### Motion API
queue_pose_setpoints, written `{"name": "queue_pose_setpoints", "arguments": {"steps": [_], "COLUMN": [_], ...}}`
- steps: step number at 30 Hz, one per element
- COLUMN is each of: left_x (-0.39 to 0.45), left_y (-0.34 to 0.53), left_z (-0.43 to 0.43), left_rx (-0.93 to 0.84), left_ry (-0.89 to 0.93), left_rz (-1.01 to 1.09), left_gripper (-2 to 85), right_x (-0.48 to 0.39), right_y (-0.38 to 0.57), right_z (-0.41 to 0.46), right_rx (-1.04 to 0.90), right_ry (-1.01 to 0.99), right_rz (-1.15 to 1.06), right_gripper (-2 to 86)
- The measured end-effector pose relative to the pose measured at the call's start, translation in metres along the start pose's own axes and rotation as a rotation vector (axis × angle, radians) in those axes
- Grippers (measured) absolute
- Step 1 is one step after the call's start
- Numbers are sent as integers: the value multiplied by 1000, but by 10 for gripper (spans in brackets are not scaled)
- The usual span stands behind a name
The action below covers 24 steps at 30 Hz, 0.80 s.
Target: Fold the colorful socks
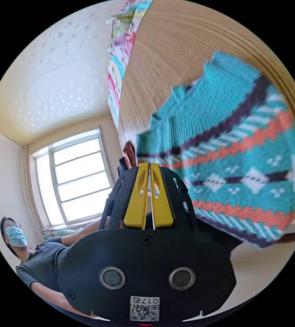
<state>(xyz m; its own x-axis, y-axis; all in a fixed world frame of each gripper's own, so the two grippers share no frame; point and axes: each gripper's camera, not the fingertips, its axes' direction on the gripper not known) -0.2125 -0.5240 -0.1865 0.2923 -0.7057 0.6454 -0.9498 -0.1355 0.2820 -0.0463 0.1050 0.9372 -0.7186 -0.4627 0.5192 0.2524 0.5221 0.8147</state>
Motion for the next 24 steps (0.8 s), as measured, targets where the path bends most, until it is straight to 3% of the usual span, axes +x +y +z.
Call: {"name": "queue_pose_setpoints", "arguments": {"steps": [3, 9, 15, 19, 21, 22, 24], "left_x": [-26, -51, -2, 70, 119, 129, 160], "left_y": [-1, -6, -6, -11, -5, -2, 9], "left_z": [33, 72, 78, 80, 91, 95, 113], "left_rx": [-72, -18, -55, -99, -96, -89, -60], "left_ry": [73, 314, 402, 281, 71, 22, -133], "left_rz": [-27, -144, 113, 367, 505, 539, 657], "left_gripper": [149, 78, 66, 65, 65, 65, 65], "right_x": [-15, -72, -142, -173, -193, -195, -195], "right_y": [-7, -48, -92, -104, -102, -100, -91], "right_z": [61, 161, 241, 301, 338, 347, 375], "right_rx": [-165, -412, -495, -692, -820, -862, -1011], "right_ry": [17, 109, 429, 681, 1007, 1079, 1387], "right_rz": [-44, -164, -210, -233, -324, -343, -416], "right_gripper": [9, 36, 152, 181, 167, 160, 97]}}
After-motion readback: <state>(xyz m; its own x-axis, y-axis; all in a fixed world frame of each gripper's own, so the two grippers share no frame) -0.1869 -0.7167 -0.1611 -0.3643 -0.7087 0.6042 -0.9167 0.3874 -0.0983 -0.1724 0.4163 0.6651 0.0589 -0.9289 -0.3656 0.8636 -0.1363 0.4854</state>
